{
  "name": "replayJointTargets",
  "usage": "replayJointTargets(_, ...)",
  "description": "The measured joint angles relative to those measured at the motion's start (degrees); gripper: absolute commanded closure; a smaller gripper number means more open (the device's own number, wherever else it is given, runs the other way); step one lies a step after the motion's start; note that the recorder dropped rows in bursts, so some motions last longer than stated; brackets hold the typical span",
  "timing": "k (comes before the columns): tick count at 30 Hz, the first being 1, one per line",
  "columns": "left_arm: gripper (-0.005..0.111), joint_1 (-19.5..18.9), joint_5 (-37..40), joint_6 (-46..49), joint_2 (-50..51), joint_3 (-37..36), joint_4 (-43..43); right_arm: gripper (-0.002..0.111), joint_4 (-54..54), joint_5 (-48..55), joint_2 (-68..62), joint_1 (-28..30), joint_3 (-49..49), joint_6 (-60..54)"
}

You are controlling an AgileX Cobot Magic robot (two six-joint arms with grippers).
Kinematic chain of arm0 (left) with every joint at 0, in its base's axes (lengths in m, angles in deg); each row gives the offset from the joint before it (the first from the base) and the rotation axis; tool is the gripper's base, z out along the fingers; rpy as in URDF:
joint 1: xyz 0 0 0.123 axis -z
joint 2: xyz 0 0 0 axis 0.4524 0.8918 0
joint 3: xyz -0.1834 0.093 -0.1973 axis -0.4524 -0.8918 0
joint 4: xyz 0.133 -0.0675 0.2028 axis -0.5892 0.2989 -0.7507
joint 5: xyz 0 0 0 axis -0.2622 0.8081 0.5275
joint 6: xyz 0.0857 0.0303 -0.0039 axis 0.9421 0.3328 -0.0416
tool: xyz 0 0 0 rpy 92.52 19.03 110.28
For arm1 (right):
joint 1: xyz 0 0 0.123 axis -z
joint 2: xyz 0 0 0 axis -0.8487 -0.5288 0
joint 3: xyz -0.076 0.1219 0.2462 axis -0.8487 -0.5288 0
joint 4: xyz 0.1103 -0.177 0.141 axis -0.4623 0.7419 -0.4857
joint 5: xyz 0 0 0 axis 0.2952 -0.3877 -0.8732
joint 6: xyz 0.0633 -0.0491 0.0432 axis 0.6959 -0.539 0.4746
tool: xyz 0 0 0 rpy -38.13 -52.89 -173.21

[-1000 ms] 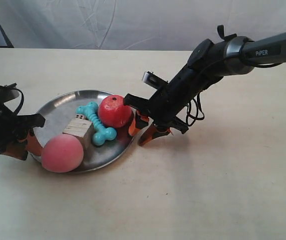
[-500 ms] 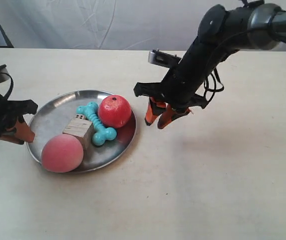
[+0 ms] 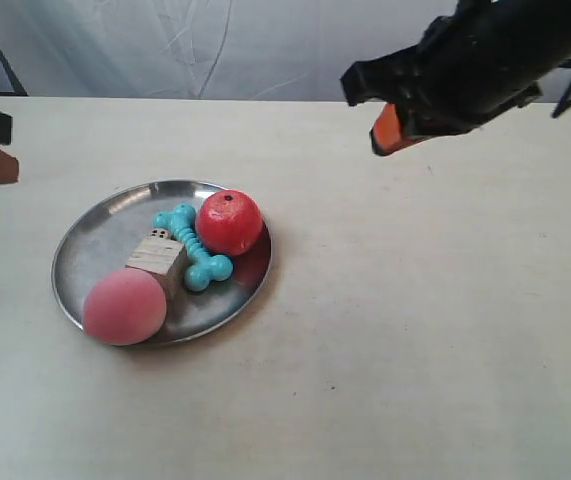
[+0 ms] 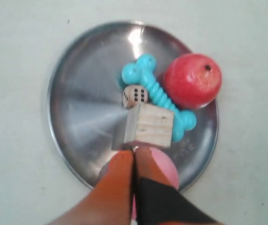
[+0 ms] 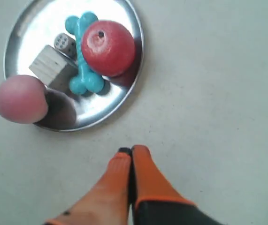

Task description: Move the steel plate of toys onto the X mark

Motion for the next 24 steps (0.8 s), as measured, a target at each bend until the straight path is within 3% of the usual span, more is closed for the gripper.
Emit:
replayJointTargets(5,0.107,0.00,-5.54,0.14,-12.12,-4.73,0.49,0.108,2.40,-9.55,15.03,0.00,-10.66,0.08)
replayJointTargets(13,0.107,0.00,-10.24,0.27,-28.44,-11.97,1.55,0.108,8.21,-33.74,37.38,0.00,-32.73,0.12)
replayJointTargets(18,0.107,0.00,-13.24,2.78,-39.56,-13.56,4.50,0.108,8.21,-37.53,48.92,0.00,-40.07,0.22)
replayJointTargets(24,0.107,0.00,-12.42,5.65,-53.91,-13.51,5.95,0.108,8.21,-36.10,58.88,0.00,-42.27,0.22)
